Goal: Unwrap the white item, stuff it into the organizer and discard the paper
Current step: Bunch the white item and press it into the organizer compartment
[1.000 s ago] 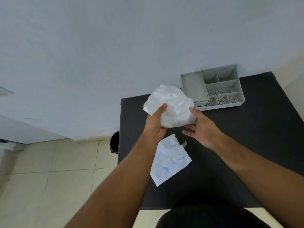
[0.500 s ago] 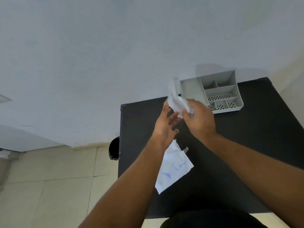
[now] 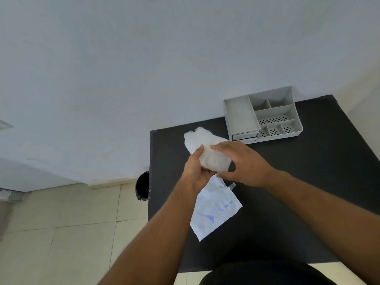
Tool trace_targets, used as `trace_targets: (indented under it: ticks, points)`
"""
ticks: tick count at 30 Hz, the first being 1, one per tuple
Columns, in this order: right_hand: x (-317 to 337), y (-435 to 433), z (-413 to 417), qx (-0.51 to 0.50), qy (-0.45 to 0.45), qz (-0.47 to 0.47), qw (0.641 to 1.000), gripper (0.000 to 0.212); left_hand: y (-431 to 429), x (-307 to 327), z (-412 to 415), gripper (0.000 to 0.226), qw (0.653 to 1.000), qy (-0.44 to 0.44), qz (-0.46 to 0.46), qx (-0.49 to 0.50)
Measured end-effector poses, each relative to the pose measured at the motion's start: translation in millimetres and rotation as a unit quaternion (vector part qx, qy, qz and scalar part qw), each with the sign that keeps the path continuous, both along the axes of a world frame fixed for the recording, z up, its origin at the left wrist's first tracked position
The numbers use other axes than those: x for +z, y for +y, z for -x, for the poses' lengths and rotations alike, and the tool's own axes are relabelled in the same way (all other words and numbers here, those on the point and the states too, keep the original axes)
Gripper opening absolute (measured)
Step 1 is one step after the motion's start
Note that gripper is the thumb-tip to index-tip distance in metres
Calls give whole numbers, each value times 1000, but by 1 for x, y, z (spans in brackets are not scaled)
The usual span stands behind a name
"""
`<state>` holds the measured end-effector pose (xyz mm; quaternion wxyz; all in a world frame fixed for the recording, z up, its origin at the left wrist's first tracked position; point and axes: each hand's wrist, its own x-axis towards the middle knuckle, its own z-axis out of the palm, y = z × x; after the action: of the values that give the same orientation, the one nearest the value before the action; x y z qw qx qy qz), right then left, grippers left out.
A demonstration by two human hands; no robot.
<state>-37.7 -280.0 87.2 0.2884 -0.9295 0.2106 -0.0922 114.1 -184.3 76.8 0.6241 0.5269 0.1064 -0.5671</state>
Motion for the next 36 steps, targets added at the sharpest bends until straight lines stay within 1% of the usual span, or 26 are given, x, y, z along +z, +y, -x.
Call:
trace_targets:
  ticks: [2,3,6,8,11,15,19,21,23,24,27,28,29,32,34,36]
  points:
    - [1,-2,-2,27,48,30,998,84,1,-3,-1,41,1000,-19,-16,-6]
    - [3,-3,-4,32,57,30,997,80,2,-5,-1,41,999,-35,-23,-12]
    - [11,-5,-8,8,49,-37,998,51,3,-15,-1,44,996,-80,-35,-22]
    - [16,-9,-10,10,49,-49,998,32,4,-18,-1,44,996,-83,-31,-17]
    - [20,-13,-12,12,46,-76,996,19,8,-15,-2,43,998,-60,-21,-21]
    - [24,-13,-17,-23,31,-131,991,20,9,-3,3,36,996,-58,-29,-69]
    - [25,-12,-20,-38,13,-116,992,23,12,1,5,39,996,-31,-9,-87]
    - [24,-11,-19,-59,-4,-120,991,24,12,1,5,37,995,-11,6,-101]
    - [23,-9,-19,-81,-30,-123,989,25,12,4,7,34,992,-11,29,-120]
    - [22,-7,-19,-93,-44,-121,987,26,13,5,9,38,991,-14,38,-131]
    - [24,-7,-23,-139,-78,-143,977,30,16,4,13,72,983,-22,73,-168]
    - [26,-7,-24,-148,-79,-157,973,31,16,2,15,76,980,-22,83,-180]
    - [28,-7,-25,-151,-76,-167,971,33,15,2,17,75,978,-30,88,-187]
    - [33,-7,-26,-149,-76,-169,971,34,11,5,20,54,982,-57,74,-165]
    - [35,-8,-25,-168,-120,-158,966,33,9,6,19,52,985,-65,66,-146]
    - [34,-11,-22,-211,-179,-149,949,34,10,6,18,56,988,-70,46,-130]
